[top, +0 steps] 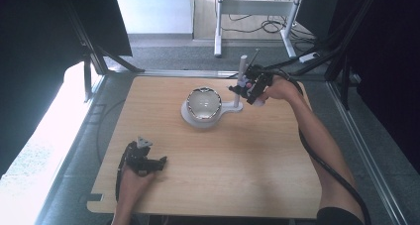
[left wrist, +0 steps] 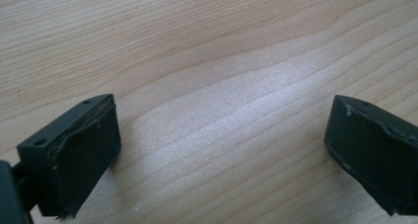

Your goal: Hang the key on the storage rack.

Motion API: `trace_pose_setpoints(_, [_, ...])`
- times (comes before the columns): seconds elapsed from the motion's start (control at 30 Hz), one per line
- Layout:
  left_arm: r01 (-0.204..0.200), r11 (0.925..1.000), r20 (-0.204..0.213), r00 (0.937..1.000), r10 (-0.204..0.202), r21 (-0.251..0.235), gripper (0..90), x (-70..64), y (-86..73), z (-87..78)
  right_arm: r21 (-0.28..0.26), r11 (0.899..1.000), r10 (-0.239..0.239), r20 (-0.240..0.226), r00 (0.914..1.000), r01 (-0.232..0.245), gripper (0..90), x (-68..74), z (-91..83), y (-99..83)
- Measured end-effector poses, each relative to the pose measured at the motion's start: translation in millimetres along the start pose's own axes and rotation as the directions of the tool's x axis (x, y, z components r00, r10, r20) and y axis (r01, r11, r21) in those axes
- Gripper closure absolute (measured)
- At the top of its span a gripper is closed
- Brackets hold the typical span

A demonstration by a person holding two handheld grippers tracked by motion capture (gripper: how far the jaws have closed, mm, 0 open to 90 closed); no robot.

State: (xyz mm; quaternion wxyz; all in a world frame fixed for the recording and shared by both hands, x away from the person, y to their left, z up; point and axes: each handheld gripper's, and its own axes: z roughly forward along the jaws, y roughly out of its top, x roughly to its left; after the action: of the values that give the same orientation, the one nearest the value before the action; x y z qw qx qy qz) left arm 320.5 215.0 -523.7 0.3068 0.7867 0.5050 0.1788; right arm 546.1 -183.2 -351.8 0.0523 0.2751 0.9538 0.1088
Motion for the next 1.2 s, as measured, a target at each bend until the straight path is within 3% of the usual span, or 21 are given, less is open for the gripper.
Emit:
trace_pose_setpoints(0.27, [0.004,1.0,0.0,1.0,-0.004,0.0,0.4,-0.3,-0.1,0.0,0.022,0.999,0.023,0.021,0.9995,-0.023,38.5,-3.5,17.7,-3.9])
trace_pose_setpoints(0.43, [0.002,1.0,0.001,1.0,-0.002,0.002,0.4,-0.2,-0.1,-0.1,-0.003,0.999,0.043,0.035,0.9985,-0.043,38.5,-7.1,28.2,-5.2])
trace_pose_setpoints(0.7, [0.002,1.0,0.001,1.0,-0.002,0.001,0.4,-0.1,-0.1,-0.1,-0.018,1.0,0.016,0.049,0.9987,-0.015,36.4,-4.8,43.5,-2.3])
trace_pose_setpoints(1.07, [0.002,1.0,0.0,1.0,-0.002,0.001,0.4,-0.2,-0.1,-0.1,-0.026,0.999,-0.041,0.11,0.9931,0.044,13.8,-0.4,52.2,-4.5])
trace_pose_setpoints(1.2, [0.002,1.0,0.001,1.0,-0.002,0.002,0.4,-0.1,-0.1,-0.1,-0.021,0.999,-0.034,0.133,0.9906,0.037,12.8,-0.2,47.4,-7.6])
